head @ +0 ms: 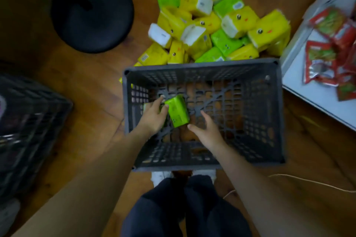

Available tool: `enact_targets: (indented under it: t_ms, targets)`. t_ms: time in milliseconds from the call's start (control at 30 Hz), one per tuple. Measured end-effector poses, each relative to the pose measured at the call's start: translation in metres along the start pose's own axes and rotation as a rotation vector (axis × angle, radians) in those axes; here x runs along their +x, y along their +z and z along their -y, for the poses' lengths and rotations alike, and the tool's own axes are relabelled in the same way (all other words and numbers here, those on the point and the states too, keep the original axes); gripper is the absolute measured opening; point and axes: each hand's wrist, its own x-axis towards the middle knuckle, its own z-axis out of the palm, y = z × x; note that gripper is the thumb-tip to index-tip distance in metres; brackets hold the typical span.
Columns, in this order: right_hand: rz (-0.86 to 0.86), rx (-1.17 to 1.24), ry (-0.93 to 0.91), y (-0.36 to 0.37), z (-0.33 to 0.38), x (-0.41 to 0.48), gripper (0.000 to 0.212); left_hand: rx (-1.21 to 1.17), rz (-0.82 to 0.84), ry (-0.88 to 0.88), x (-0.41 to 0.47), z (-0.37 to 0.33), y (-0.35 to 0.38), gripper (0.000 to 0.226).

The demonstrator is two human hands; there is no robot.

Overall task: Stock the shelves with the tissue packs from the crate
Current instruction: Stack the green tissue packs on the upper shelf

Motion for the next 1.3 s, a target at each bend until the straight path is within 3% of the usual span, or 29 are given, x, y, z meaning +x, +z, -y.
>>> enact_targets:
  t_ms: [133,333,433,567,700,800,867,967,1033,1167,1233,1300]
  targets:
    - [0.038,0.190,0.109,0.022,-0.025,0.064,0.070,0.100,-0.004,0.061,0.063,0.027,0.031,0.048]
    - [0.086,0.441,0.284,0.045,-0.045,0.125,0.083,0.150,0.103,0.056,0.121,0.037,0.053,0.051]
    - [0.109,0.563,0.356,0.047,-0.045,0.134,0.078,0.111,0.195,-0.010,0.128,0.035,0.058,0.053]
    - [0.112,0.625,0.383,0.050,-0.038,0.120,0.071,-0.017,0.124,-0.024,0.117,0.033,0.061,0.043]
    - [0.032,0.729,0.369,0.038,-0.028,0.075,0.074,-0.160,-0.010,0.028,0.078,0.019,0.052,0.004]
    - [-0.018,0.797,0.365,0.022,-0.008,0.027,0.074,-0.276,-0.096,0.025,0.034,-0.003,0.036,0.025]
    - [-0.016,0.787,0.346,0.009,0.013,-0.013,0.068,-0.327,-0.136,0.029,-0.002,-0.026,0.020,0.027]
    - [0.012,0.754,0.310,-0.015,0.049,-0.078,0.036,-0.325,-0.140,0.107,-0.060,-0.064,-0.010,0.009]
    - [0.017,0.755,0.268,-0.033,0.076,-0.124,0.022,-0.317,-0.159,0.135,-0.098,-0.093,-0.034,0.029]
    - [-0.049,0.757,0.127,-0.062,0.130,-0.218,0.014,-0.203,-0.164,0.271,-0.172,-0.134,-0.080,0.042]
    - [-0.095,0.758,0.058,-0.076,0.155,-0.265,0.026,-0.168,-0.168,0.268,-0.206,-0.148,-0.098,0.052]
    - [-0.113,0.749,-0.012,-0.091,0.177,-0.310,0.024,-0.216,-0.201,0.266,-0.255,-0.180,-0.118,0.046]
